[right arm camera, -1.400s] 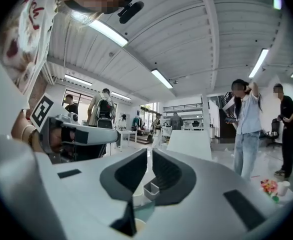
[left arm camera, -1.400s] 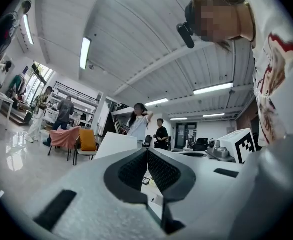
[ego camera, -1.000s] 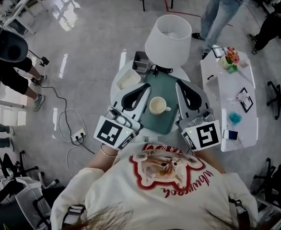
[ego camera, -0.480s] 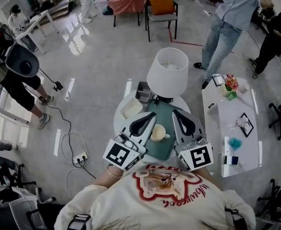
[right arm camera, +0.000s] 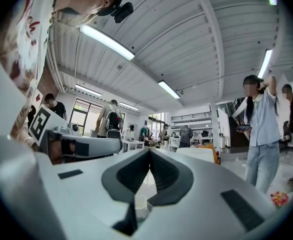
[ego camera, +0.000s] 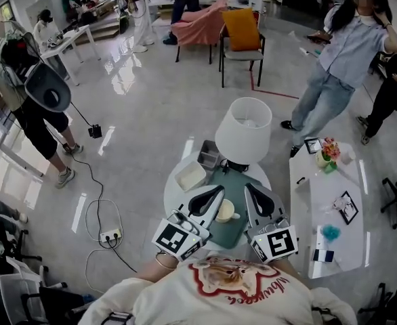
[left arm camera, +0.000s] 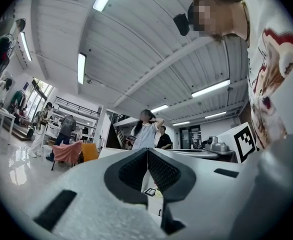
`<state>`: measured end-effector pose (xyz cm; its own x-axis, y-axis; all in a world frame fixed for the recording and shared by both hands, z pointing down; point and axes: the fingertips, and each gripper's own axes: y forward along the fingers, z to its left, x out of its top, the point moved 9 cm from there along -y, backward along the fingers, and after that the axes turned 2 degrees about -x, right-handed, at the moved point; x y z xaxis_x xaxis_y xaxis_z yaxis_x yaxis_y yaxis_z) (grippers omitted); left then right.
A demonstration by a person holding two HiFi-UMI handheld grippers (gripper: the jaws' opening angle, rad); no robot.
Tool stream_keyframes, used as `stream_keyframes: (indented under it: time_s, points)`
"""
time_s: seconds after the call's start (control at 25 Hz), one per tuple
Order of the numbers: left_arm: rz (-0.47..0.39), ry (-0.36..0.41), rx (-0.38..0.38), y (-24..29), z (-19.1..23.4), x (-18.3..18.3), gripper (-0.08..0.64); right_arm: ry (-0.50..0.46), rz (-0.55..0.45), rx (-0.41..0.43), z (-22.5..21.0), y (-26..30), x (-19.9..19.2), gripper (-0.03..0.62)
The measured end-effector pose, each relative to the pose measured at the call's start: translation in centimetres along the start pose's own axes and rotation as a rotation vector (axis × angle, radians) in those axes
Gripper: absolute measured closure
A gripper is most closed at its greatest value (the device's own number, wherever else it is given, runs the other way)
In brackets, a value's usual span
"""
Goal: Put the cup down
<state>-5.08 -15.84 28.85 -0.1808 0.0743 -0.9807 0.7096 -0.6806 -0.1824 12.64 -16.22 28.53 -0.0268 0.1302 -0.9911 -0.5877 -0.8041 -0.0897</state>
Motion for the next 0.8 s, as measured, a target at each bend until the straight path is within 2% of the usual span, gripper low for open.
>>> stream_keyframes:
  time_s: [0.12, 0.32, 0.48, 0.8]
  points:
    - [-0.014, 0.03, 0.01, -1.1, 0.0, 0.1, 0.543, 0.005, 0.01, 0.006, 0.8, -0.2, 0.1, 0.565]
    - [0.002, 0.019, 0.018, -3.5, -1.2, -0.4, 0.543, 0.026, 0.035, 0.016, 2.9, -1.6, -0.6, 0.565]
    - [0.016, 0.004, 0.012, -6.8, -2.9, -0.8, 0.543, 0.037, 0.039, 0.012, 5.9, -3.6, -0.5, 0.565]
    - [0.024, 0.014, 0.004, -14.4, -7.6, 0.7, 0.543, 0.054, 0.036, -0.012, 12.7, -9.6, 0.8, 0.565]
